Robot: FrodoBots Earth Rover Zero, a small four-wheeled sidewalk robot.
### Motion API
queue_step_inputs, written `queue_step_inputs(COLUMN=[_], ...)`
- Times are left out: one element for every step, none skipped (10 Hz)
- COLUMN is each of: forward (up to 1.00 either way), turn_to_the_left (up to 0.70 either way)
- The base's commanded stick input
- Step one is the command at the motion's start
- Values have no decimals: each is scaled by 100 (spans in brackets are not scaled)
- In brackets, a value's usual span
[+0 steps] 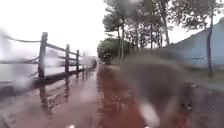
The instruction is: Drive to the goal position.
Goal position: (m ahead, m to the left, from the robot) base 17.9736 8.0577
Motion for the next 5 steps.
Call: queue_step_inputs(forward=[100, 100, 100, 100, 100], turn_to_the_left=[-2, 0, 0, 0, 0])
